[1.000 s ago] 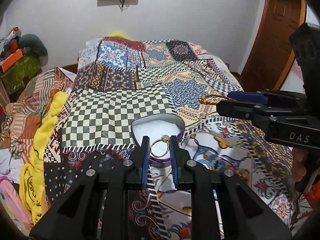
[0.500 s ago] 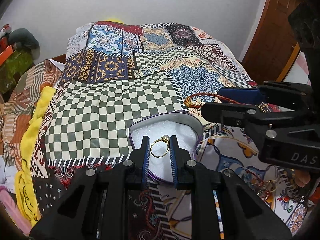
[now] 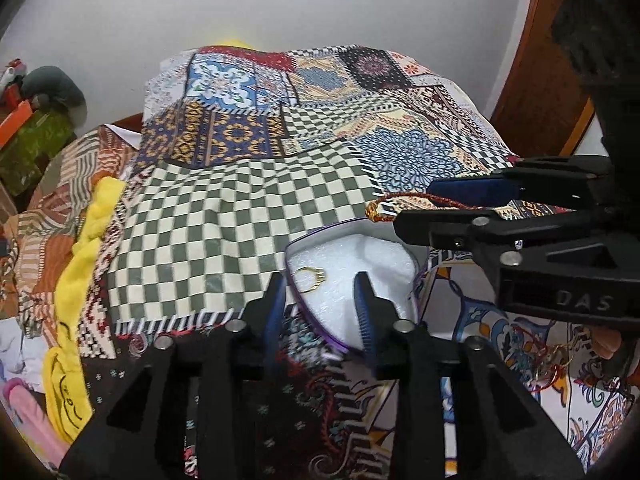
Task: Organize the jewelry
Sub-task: 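Lower the red bracelet into the tin and open the right tool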
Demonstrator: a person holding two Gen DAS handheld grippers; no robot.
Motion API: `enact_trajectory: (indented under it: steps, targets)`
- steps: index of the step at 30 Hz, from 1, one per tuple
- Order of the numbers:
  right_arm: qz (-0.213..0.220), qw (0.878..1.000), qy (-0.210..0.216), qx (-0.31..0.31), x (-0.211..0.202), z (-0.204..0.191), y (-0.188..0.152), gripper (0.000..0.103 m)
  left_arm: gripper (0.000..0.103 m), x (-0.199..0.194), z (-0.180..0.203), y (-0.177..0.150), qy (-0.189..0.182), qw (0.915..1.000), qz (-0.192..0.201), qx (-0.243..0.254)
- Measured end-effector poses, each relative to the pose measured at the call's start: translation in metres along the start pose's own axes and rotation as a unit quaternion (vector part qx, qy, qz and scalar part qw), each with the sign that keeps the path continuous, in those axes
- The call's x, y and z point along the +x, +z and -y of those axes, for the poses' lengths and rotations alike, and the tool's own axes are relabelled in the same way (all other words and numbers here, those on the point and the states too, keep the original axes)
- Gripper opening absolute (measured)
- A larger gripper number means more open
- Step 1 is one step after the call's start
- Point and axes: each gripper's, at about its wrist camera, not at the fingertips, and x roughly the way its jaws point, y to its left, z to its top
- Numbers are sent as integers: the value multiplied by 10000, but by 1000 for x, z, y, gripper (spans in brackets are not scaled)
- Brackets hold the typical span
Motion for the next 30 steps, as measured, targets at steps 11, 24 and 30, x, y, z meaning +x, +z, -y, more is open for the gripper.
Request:
enact_trajectory:
  steps: [11, 24, 30]
  targets:
    - [-420, 9988, 105, -235, 26, -17, 1, 35, 40, -11, -23, -13, 97, 9998, -87, -171]
    - [-497, 9978, -144, -416, 18, -25, -6, 42, 40, -19, -21, -21, 44, 9997, -188, -149]
    - [-370, 9983, -233, -398, -2, -25, -10, 42, 40, -34, -11, -21, 64, 9999, -132, -87]
